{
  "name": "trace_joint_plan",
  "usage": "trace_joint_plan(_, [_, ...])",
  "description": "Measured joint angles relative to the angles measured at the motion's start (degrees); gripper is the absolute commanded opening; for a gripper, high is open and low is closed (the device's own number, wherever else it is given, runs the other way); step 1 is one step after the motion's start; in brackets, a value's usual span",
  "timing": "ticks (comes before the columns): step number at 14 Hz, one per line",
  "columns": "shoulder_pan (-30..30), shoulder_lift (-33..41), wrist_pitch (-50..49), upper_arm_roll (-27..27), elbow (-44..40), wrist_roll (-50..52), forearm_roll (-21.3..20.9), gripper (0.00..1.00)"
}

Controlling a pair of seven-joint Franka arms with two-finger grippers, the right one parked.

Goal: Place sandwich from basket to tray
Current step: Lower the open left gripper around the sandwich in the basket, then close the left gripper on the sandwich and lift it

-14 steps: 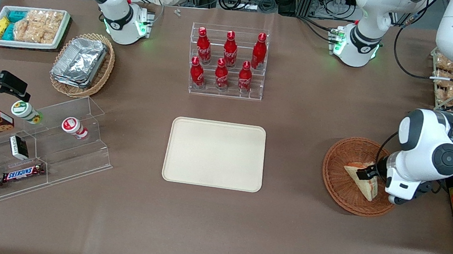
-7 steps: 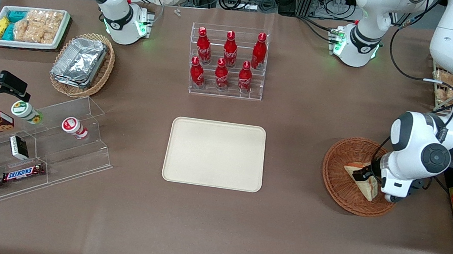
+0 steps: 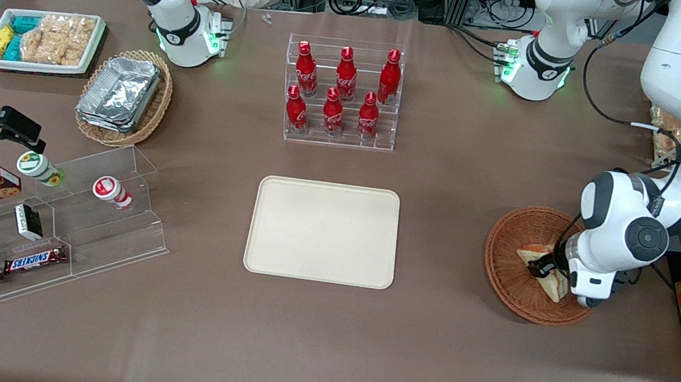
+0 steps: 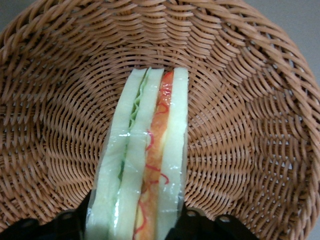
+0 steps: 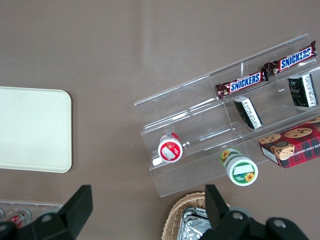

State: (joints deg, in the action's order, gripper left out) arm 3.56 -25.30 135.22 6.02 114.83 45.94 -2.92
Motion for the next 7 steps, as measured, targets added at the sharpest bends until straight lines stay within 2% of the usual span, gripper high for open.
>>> trace_joint_plan(4, [-0.3,0.0,-0.4,0.3,-1.4,0.1,0.0,0.0])
trace_joint_plan(7, [-0.5,1.0,-8.7,0.5,-5.9,-1.4,-0.3,0.0])
